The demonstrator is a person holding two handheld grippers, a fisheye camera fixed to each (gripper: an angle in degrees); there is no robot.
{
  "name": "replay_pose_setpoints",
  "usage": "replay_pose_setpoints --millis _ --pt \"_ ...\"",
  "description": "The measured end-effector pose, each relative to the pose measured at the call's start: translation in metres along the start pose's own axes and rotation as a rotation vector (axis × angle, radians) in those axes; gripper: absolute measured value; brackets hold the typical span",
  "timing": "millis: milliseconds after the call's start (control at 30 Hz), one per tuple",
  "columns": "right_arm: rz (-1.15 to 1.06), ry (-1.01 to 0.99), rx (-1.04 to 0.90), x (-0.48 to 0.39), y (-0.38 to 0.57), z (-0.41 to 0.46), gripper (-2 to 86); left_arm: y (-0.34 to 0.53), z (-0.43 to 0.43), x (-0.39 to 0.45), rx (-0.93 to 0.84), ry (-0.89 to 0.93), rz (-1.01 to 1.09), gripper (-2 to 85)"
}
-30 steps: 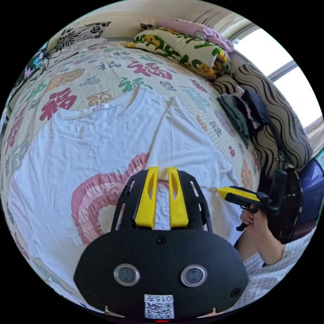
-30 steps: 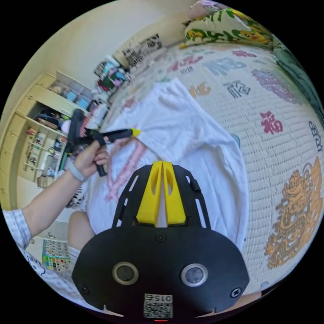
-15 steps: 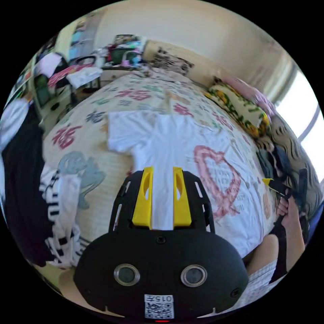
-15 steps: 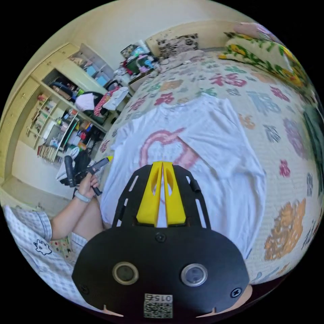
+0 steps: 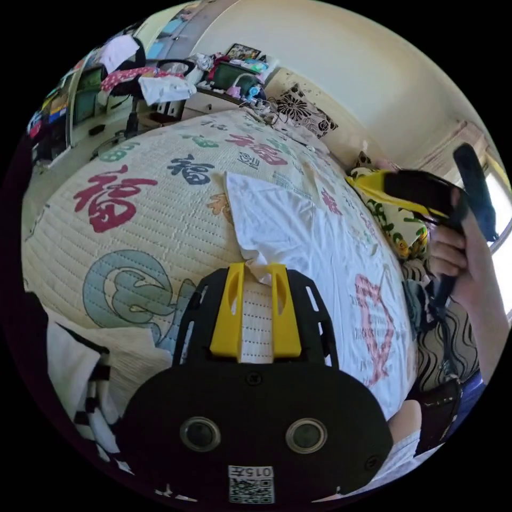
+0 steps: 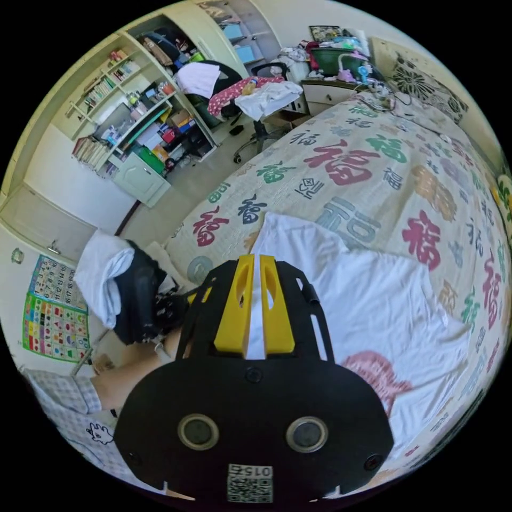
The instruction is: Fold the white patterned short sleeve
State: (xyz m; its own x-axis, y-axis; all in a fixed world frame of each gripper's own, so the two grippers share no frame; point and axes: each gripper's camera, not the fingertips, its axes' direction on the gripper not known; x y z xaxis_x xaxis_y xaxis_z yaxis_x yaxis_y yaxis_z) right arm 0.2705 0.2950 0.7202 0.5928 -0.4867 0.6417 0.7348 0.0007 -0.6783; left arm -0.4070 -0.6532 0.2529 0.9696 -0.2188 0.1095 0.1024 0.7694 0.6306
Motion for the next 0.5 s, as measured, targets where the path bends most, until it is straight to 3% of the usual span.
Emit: replay_pose_setpoints --millis 333,400,500 --pt "0.112 0.1 -0.283 0.016 -0.143 0.214 8.1 0.021 -0.054 -0.011 0.082 0.11 -0.142 -0.3" --pt "0.048 0.27 -0.353 0.01 -0.153 0.25 5.5 0.02 -0.062 -0.008 0.08 0.12 -0.151 -0.3" --pt "0.013 0.326 -0.356 0.018 -0.16 0.265 0.4 0.02 -0.07 -0.002 0.08 0.125 -0.154 -0.3"
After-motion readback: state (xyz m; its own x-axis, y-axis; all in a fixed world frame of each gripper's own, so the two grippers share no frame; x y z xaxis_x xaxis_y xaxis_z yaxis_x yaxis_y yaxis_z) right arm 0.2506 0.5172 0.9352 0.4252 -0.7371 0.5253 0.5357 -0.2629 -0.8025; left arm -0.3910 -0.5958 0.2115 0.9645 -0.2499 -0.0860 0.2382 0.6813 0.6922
